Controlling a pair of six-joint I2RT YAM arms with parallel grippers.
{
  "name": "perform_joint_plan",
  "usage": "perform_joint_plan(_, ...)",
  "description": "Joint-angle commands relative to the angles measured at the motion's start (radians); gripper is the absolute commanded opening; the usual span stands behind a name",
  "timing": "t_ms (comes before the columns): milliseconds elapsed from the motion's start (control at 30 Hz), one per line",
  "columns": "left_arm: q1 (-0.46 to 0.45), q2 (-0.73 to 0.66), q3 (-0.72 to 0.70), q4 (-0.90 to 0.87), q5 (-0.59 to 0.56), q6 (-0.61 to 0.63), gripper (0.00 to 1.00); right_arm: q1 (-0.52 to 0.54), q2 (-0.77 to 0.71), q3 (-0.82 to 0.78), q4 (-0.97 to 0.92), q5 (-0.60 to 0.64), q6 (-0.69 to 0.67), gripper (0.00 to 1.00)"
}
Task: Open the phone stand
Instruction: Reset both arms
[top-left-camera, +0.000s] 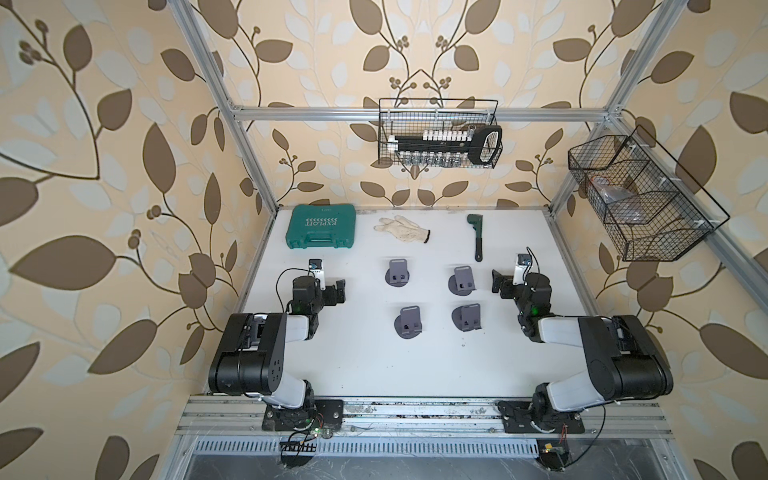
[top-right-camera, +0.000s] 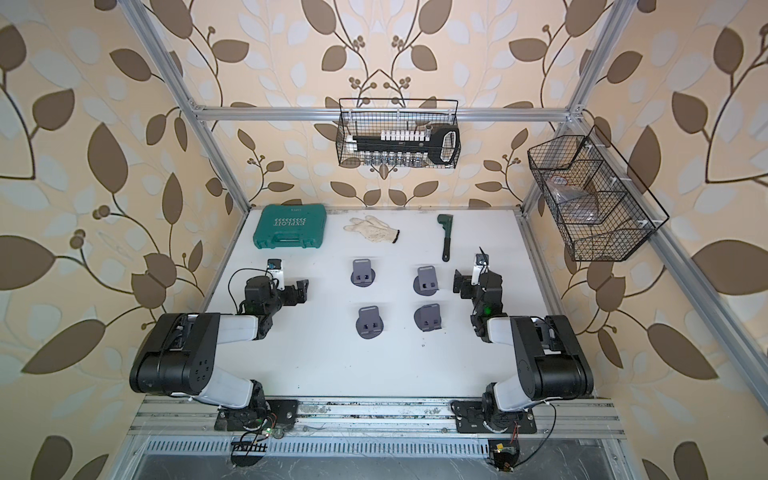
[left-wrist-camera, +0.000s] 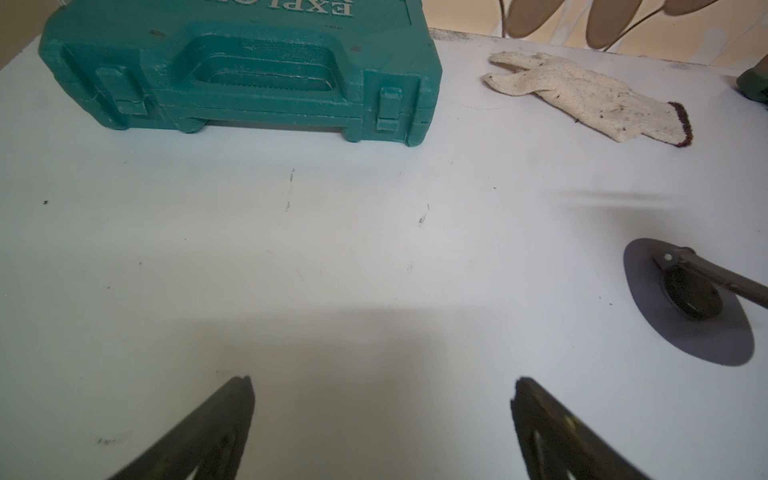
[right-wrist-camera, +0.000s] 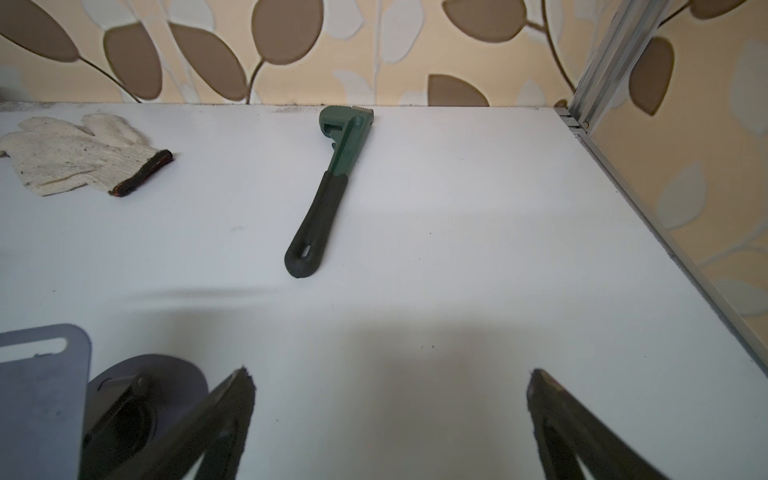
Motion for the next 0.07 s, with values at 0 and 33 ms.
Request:
perform_joint_plan(0, -0.001, -0.009, 0.013, 0.037, 0.017, 0.022, 0.99, 0.005, 0.003, -0.002, 0.012, 0.001, -0.009, 0.98)
perform_joint_plan(33, -0.001, -0.009, 0.012, 0.037, 0.018, 0.022, 0.99, 0.006, 0.000, -0.006, 0.015, 0.001, -0.009, 0.98)
